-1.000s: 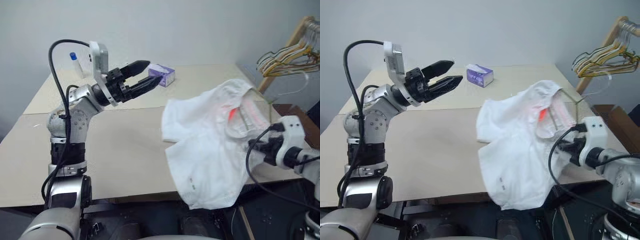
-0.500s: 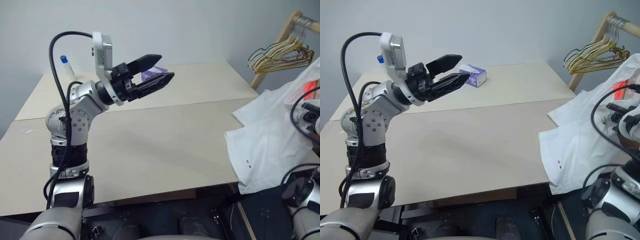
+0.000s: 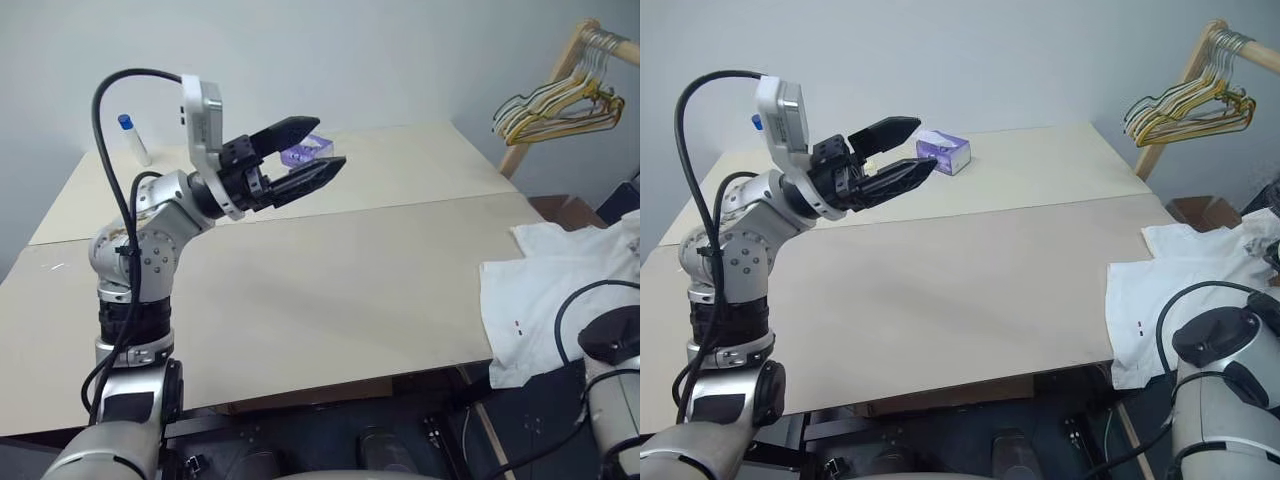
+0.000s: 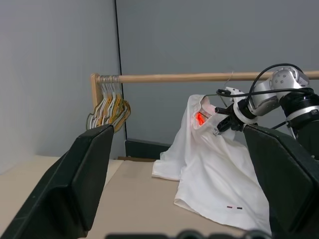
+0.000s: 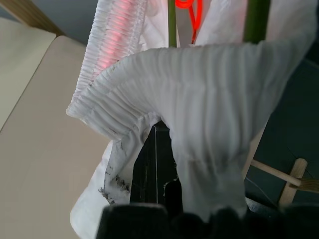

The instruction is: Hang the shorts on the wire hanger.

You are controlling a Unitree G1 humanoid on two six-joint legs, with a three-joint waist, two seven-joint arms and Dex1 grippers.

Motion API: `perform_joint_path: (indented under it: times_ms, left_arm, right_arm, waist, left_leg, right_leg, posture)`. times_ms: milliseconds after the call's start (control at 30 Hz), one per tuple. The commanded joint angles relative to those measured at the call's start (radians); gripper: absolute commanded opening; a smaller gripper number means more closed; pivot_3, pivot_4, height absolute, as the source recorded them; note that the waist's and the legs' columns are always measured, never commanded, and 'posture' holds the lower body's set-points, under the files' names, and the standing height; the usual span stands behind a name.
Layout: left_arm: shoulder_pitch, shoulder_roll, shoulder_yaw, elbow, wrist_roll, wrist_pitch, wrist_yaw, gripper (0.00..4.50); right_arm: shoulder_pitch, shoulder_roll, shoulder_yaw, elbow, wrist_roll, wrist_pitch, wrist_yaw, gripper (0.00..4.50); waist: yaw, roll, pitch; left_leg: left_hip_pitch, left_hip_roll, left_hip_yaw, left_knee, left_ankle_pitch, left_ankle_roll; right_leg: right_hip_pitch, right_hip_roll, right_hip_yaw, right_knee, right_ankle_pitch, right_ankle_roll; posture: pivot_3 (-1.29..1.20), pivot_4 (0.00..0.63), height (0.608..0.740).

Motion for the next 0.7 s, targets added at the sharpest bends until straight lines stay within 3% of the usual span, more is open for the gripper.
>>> perform_joint_path:
  times_ms: [33, 700]
  left_arm:
    - [-0.004, 0.013, 0.006, -0.029, -0.006, -0.02, 0.0, 4.48]
    - [-0.021, 0.019, -0.024, 0.004, 0.012, -0.031, -0.024, 4.48]
  right_arm:
    - [-0.01, -0.025, -0.028, 0.022, 0.0, -0.057, -0.026, 0.0]
    - [0.013, -0.079, -0.045, 0.229, 0.076, -0.194, -0.079, 0.0]
  waist:
    - [0.0, 0.0, 0.0]
    - [-0.002, 0.0, 0.0]
  left_leg:
    - [0.0, 0.0, 0.0, 0.0, 0.0, 0.0]
    - [0.0, 0.0, 0.0, -0.001, 0.0, 0.0]
  right_leg:
    - [0.0, 0.0, 0.0, 0.0, 0.0, 0.0]
    - [0.003, 0.001, 0.001, -0.006, 0.001, 0.001]
  posture:
    - [-0.11, 0.0, 0.74]
    - [-0.11, 0.006, 0.74]
